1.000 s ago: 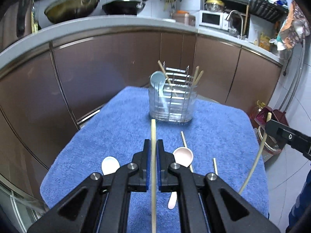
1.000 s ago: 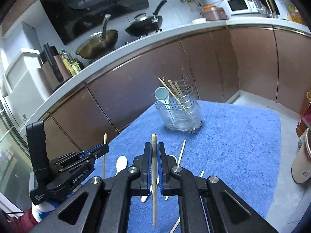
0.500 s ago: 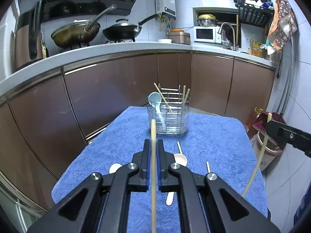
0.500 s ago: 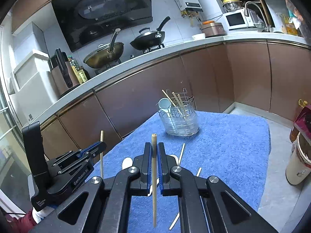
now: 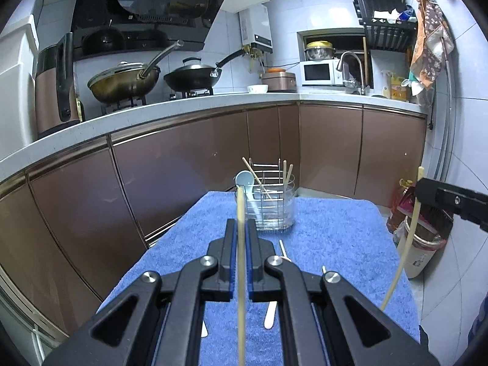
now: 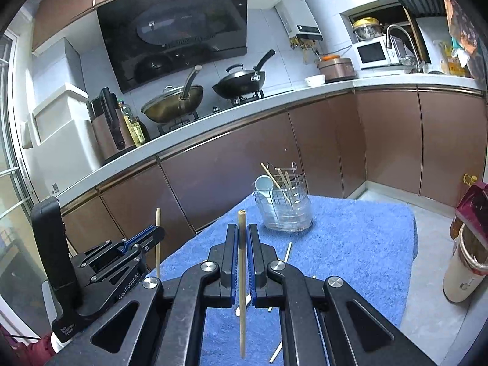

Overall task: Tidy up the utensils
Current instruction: 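Lift both held chopsticks upright and carry them above the clear holder, then lower the chopsticks into the holder and open both tools to release them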

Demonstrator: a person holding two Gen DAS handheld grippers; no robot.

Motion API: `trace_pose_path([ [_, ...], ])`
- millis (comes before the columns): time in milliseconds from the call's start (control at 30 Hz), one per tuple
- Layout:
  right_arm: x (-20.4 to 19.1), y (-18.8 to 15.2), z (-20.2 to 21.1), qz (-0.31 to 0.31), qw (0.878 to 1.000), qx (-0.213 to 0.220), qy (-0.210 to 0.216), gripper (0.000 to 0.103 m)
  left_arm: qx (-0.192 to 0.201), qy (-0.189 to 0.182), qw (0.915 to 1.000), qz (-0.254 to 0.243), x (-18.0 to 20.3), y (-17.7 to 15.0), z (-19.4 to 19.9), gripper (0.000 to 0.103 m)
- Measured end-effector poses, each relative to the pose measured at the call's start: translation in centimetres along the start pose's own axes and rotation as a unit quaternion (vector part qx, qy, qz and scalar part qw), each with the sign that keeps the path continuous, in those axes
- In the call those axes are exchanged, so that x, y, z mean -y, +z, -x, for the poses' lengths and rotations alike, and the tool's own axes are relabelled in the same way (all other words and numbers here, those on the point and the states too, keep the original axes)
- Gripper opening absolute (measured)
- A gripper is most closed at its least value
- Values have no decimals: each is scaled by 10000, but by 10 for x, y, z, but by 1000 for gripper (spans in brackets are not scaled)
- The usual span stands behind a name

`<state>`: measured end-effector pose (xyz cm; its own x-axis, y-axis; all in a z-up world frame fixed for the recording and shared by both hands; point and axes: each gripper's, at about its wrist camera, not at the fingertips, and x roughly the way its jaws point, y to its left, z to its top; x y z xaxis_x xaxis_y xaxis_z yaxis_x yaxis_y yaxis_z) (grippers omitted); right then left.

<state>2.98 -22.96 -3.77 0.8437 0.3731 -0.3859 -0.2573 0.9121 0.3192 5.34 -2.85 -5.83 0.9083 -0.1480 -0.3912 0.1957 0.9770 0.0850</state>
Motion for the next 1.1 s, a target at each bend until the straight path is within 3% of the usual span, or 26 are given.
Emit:
trace_pose_path([
  [167,-2,9,3,61,9999,144,41,6,94,-110,9995,263,-11,10,0,5],
  [400,2,42,-5,219,9983,520,126,6,536,-424,9922,1043,-56,57,-8,5],
  [700,3,101,-60,527,9929,987,407,6,1027,-725,9778,1679,-71,122,-72,5],
  [867,14,136,-99,579,9882,1316,531,6,1415,-604,9693,1919,-70,149,-118,5],
  [1100,28,161,-170,913,9834,1548,255,6,1714,-154,9624,2101,-64,166,-196,5],
])
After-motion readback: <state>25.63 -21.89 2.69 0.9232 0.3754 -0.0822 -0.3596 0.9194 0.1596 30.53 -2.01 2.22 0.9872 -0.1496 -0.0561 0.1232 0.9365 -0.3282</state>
